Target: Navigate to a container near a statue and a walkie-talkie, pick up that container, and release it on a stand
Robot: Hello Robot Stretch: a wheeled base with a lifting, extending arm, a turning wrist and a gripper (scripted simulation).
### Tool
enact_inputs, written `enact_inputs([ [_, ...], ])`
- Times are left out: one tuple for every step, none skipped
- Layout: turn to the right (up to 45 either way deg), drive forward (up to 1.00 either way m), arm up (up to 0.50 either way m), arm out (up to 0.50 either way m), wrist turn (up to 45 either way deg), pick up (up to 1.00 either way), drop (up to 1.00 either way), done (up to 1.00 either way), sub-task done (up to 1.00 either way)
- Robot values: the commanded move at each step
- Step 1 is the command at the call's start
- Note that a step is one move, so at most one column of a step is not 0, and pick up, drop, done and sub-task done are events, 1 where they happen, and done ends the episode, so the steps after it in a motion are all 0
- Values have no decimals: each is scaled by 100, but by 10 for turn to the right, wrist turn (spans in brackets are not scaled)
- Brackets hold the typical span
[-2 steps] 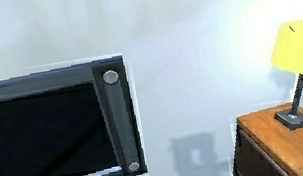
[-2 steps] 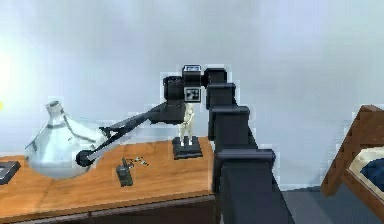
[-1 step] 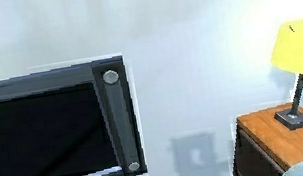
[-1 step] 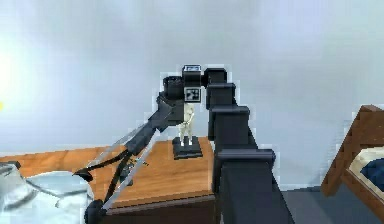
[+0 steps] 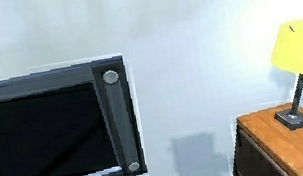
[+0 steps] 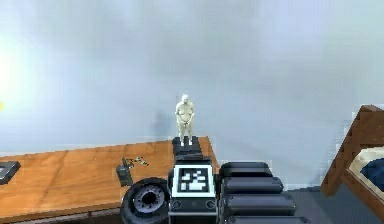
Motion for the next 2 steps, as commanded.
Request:
enact_inputs([
  [-450,0,0,0,0,0,0,0,0],
  [-450,0,0,0,0,0,0,0,0],
])
